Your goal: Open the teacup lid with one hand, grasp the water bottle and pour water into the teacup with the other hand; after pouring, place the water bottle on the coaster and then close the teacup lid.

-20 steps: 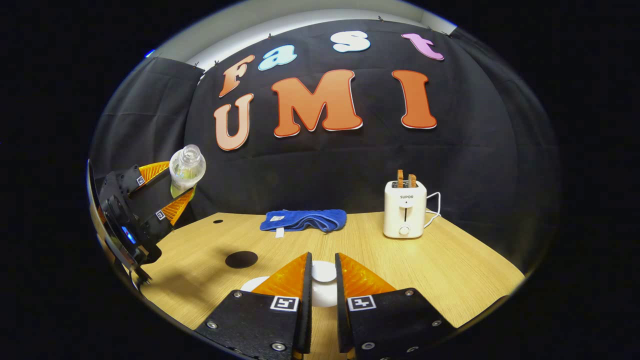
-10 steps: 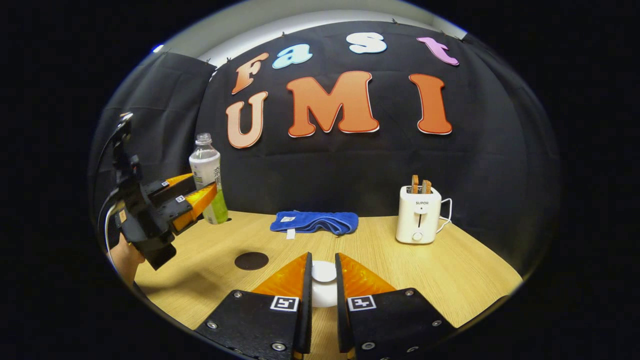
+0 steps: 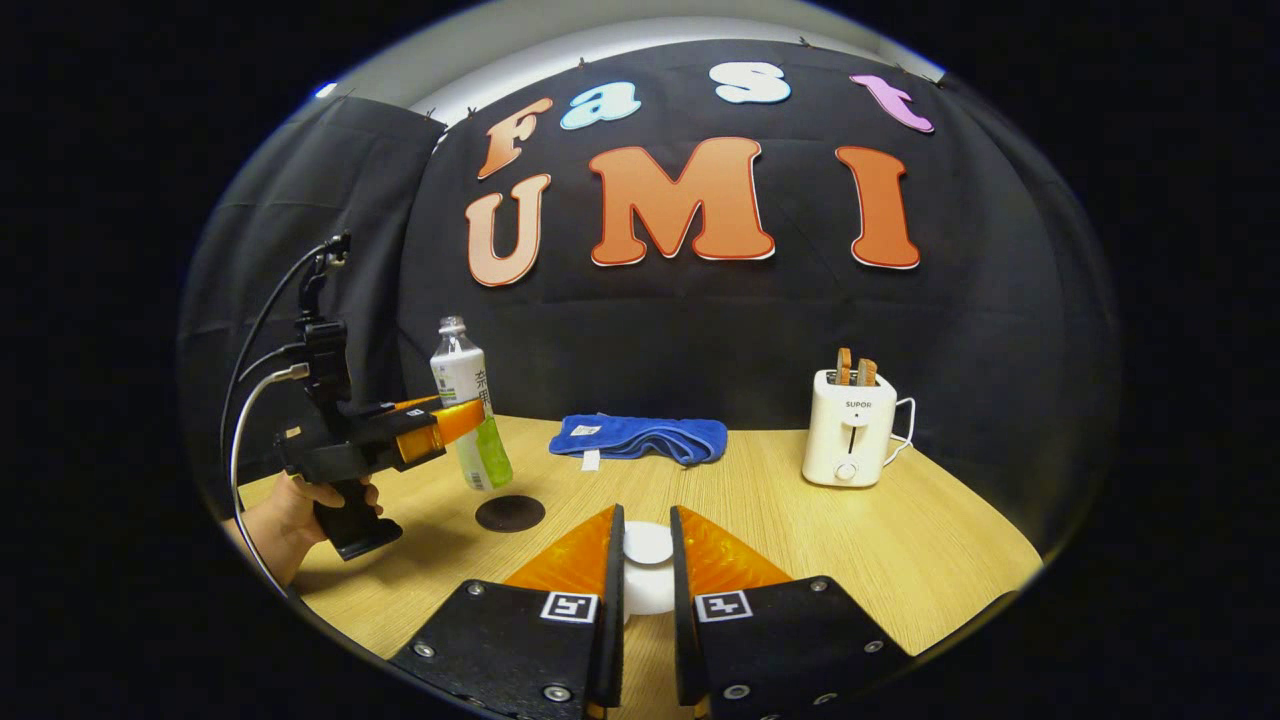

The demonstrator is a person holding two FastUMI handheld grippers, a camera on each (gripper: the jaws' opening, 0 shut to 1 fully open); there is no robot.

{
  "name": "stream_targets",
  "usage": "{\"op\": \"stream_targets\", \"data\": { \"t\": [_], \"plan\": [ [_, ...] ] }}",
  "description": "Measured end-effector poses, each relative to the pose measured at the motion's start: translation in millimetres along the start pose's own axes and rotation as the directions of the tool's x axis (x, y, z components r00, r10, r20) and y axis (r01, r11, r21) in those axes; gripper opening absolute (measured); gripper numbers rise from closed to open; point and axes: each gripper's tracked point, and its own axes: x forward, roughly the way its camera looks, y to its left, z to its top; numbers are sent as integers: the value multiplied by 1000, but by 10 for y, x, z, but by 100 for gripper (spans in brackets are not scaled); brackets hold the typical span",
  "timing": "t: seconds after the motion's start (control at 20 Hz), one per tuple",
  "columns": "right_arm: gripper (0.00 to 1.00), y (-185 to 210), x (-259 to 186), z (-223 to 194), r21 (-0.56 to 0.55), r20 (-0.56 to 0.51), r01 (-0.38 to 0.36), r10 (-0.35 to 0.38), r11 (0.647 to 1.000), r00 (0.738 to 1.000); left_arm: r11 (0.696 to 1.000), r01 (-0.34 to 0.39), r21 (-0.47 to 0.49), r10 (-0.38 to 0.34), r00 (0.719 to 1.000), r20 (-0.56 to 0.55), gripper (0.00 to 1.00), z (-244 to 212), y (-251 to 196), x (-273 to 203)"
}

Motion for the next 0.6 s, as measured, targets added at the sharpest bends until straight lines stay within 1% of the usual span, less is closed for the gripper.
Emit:
{"op": "stream_targets", "data": {
  "t": [0.1, 0.2, 0.25, 0.4, 0.6],
  "plan": [
    [21, 11, -3, -3, -9, 1, -3, 3, 1000, 1000, 1000, 2, -28, -3, 1000, -18, 63, -63, 18, 65],
    [21, 33, 14, -38, -13, -7, -10, 10, 1000, 1000, 1000, 3, -14, -3, 999, -49, 64, -186, 19, 94],
    [22, 51, 17, -56, -16, -13, -14, 13, 1000, 1000, 1000, 7, -10, -8, 998, -62, 62, -248, 9, 98],
    [22, 95, 29, -80, -33, -21, -21, 20, 999, 1000, 1000, 9, -16, -11, 995, -94, 63, -364, 8, 132],
    [21, 169, 67, -108, -32, -30, -37, 36, 999, 999, 1000, 13, -3, -14, 993, -120, 63, -439, 28, 193]
  ]
}}
